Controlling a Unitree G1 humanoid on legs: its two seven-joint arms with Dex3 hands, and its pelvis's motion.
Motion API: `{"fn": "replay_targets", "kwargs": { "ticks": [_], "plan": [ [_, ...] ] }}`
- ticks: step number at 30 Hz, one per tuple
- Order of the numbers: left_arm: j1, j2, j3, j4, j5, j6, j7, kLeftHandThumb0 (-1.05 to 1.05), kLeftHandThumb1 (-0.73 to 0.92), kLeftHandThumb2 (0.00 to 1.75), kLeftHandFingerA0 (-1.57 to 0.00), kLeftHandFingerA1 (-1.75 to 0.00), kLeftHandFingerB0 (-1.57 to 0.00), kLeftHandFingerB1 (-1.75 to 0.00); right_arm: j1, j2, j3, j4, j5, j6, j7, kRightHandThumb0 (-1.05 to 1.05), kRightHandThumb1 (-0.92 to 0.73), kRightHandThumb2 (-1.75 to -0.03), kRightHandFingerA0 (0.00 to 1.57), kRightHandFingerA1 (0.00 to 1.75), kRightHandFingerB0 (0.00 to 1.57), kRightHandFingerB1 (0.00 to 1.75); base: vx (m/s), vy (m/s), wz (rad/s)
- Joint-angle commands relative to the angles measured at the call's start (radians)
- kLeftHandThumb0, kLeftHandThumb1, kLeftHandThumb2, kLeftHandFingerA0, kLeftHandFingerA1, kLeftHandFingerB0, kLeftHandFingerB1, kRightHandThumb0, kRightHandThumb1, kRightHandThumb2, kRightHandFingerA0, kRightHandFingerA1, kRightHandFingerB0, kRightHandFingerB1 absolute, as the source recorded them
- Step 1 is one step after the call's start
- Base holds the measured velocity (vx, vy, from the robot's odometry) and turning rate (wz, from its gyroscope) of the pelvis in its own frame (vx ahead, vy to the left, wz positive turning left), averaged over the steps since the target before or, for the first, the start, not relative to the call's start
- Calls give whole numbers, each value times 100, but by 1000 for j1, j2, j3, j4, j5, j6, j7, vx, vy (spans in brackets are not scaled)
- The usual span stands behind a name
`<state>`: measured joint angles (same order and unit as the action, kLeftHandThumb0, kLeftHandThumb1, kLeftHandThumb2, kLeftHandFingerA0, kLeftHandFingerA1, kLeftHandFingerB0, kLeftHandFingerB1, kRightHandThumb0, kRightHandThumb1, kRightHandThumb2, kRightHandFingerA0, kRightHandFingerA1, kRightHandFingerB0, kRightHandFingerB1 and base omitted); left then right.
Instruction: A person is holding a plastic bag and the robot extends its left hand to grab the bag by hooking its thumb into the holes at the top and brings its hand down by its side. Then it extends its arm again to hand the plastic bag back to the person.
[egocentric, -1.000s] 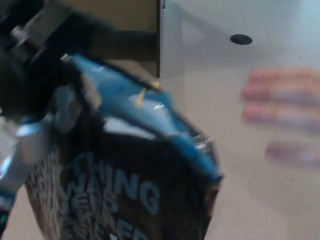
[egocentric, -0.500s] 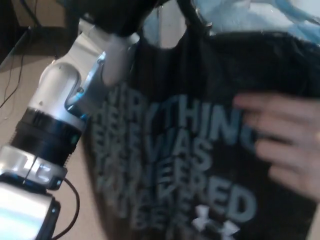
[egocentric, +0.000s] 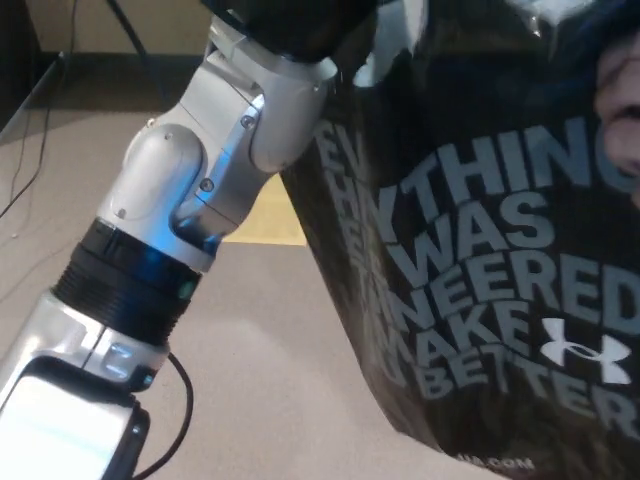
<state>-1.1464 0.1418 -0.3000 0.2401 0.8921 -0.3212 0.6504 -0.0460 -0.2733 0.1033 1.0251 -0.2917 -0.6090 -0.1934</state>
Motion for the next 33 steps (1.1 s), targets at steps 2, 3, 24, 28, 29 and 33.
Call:
{"fn": "replay_targets", "kwargs": {
  "ticks": [2,3,24,28,29,33],
  "plan": [
    [89,3,-9,-264,-129,392,-692,-78,44,84,0,0,0,0,-2,-11,-4,-15,7,24,8,-24,-64,-59,83,59,72,49,0,0,0],
    [104,18,-12,-286,-147,398,-736,-73,42,82,0,-1,0,0,-1,-13,-3,-19,4,25,7,-23,-64,-59,85,63,72,49,0,0,0],
    [212,53,12,-415,-113,434,-870,-70,40,81,0,0,0,-3,12,-18,7,-25,-4,30,14,-27,-61,-59,90,63,71,49,0,0,0],
    [218,67,16,-432,-99,443,-910,-71,41,82,0,0,0,-2,6,-21,9,-31,-11,37,15,-25,-63,-59,87,61,73,49,0,0,0],
    [224,71,18,-436,-99,440,-914,-71,41,82,0,0,0,-1,6,-18,4,-30,-2,36,23,-24,-63,-59,87,62,73,49,0,0,0],
    [231,81,22,-441,-87,434,-922,-72,41,83,0,0,0,-2,5,-18,2,-33,-2,41,27,-28,-61,-59,91,70,71,49,0,0,0]
  ]
}}
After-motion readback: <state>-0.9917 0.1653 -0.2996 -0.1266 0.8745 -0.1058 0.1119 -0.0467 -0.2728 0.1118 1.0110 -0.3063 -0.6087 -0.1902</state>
